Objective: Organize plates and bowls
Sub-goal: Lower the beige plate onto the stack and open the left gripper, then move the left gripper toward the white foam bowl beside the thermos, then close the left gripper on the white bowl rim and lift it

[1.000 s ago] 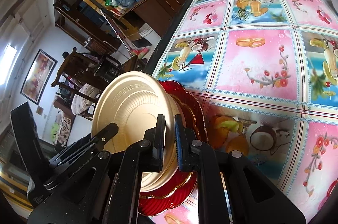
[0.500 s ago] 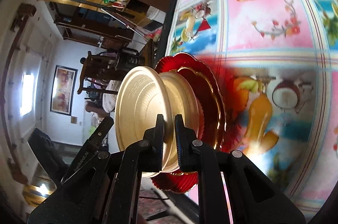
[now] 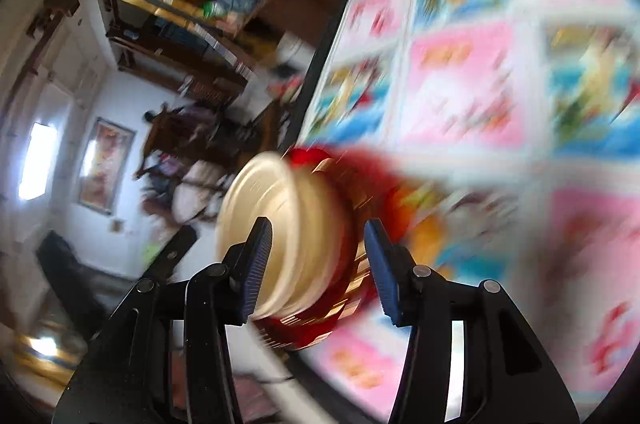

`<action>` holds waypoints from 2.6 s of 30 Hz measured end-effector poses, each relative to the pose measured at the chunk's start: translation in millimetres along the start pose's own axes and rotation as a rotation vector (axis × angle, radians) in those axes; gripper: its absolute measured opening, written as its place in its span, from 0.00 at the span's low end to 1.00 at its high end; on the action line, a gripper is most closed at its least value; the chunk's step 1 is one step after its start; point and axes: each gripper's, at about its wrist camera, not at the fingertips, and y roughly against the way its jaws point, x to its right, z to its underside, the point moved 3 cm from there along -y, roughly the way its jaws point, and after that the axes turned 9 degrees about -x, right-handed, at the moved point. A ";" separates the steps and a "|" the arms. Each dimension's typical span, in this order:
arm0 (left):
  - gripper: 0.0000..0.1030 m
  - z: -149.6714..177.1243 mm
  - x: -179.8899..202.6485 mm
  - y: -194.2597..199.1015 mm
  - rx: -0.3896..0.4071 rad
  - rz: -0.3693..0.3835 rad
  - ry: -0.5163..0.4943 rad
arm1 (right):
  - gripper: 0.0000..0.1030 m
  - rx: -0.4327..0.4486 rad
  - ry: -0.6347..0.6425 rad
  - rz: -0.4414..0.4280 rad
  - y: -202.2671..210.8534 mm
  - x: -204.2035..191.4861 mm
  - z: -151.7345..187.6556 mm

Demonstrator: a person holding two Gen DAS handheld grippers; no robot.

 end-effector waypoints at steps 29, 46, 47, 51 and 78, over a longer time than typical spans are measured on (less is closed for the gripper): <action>0.65 -94.5 306.4 -43.9 -0.142 0.185 -0.324 | 0.64 0.427 -0.556 0.042 260.3 281.5 -117.4; 0.67 -107.2 413.6 -130.3 -0.242 0.169 -0.297 | 0.64 0.373 -0.492 0.156 232.2 313.1 -165.5; 0.67 -107.1 416.3 -133.1 -0.254 0.172 -0.299 | 0.64 0.366 -0.483 0.151 230.0 312.2 -166.8; 0.67 -103.0 423.9 -144.0 -0.308 0.208 -0.282 | 0.64 0.342 -0.488 0.163 221.0 316.4 -167.9; 0.12 -87.2 436.0 -151.0 -0.336 0.210 -0.331 | 0.09 0.302 -0.496 0.138 200.7 326.8 -172.5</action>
